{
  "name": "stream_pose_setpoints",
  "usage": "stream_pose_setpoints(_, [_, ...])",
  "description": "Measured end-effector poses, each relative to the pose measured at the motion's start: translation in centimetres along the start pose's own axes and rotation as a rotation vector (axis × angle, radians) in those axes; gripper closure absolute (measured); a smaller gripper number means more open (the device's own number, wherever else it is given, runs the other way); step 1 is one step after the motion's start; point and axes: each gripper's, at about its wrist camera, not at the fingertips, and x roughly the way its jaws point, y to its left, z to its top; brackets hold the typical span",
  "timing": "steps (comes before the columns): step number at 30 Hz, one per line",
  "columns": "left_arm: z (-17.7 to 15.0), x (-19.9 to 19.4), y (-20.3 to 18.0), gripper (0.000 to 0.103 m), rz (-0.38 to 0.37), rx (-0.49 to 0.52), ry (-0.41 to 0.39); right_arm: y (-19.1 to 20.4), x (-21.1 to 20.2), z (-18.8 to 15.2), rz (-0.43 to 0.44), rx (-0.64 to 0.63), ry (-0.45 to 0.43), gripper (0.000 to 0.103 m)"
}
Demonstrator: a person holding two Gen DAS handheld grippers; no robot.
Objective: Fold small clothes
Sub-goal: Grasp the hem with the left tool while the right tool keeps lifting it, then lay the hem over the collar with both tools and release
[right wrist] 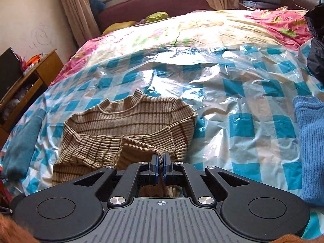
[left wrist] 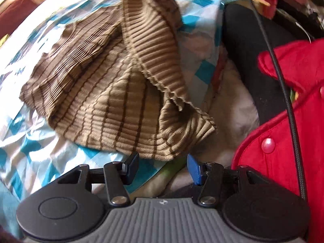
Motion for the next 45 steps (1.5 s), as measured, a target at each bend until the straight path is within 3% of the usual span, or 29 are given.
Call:
stream_pose_setpoints(2, [0.5, 1.1, -1.9, 0.047, 0.027, 0.125, 0.002, 0.2, 0.4, -0.1, 0.004, -0.003, 0.006, 0.1])
stream_pose_setpoints(8, [1.1, 1.7, -4.4, 0.05, 0.071, 0.301, -0.038, -0.1, 0.5, 0.0, 0.007, -0.003, 0.004, 0.1])
stream_pose_setpoints(12, [1.0, 1.2, -5.6, 0.06, 0.063, 0.37, -0.052, -0.2, 0.6, 0.0, 0.005, -0.003, 0.005, 0.1])
stream_pose_setpoints(18, [1.2, 1.7, -6.8, 0.064, 0.022, 0.409, -0.049, -0.2, 0.8, 0.2, 0.004, 0.001, -0.001, 0.1])
stream_pose_setpoints(22, [1.5, 3.1, -7.6, 0.064, 0.073, 0.404, -0.064, -0.2, 0.6, 0.3, 0.015, 0.014, -0.014, 0.1])
stream_pose_setpoints(23, [1.7, 3.5, -7.5, 0.071, 0.086, 0.378, -0.061, -0.1, 0.5, 0.2, 0.015, 0.015, -0.017, 0.1])
stream_pose_setpoints(24, [1.9, 3.9, -7.4, 0.086, 0.1, 0.346, -0.053, -0.1, 0.4, 0.1, 0.015, 0.014, -0.018, 0.1])
stream_pose_setpoints(26, [1.9, 4.2, -6.6, 0.087, 0.111, 0.267, -0.047, -0.2, 0.1, -0.1, 0.011, 0.009, -0.022, 0.1])
stream_pose_setpoints(29, [2.3, 2.2, -4.2, 0.088, 0.129, 0.068, -0.093, -0.6, -0.7, -0.4, 0.013, 0.018, -0.036, 0.1])
stream_pose_setpoints(34, [2.9, -3.5, 3.3, 0.088, 0.233, -0.334, -0.289, -0.8, -2.2, -0.2, 0.039, 0.035, -0.088, 0.1])
stream_pose_setpoints(37, [2.3, -5.7, 7.9, 0.089, 0.293, -0.521, -0.402, -0.5, -2.8, 0.5, 0.053, 0.037, -0.128, 0.1])
stream_pose_setpoints(41, [1.2, -6.1, 13.0, 0.089, 0.335, -0.698, -0.5, 0.0, -2.8, 1.2, 0.056, 0.022, -0.178, 0.1])
stream_pose_setpoints(45, [1.4, -4.0, 17.7, 0.089, 0.31, -0.805, -0.536, -0.4, 0.2, 1.8, 0.026, 0.046, -0.134, 0.1])
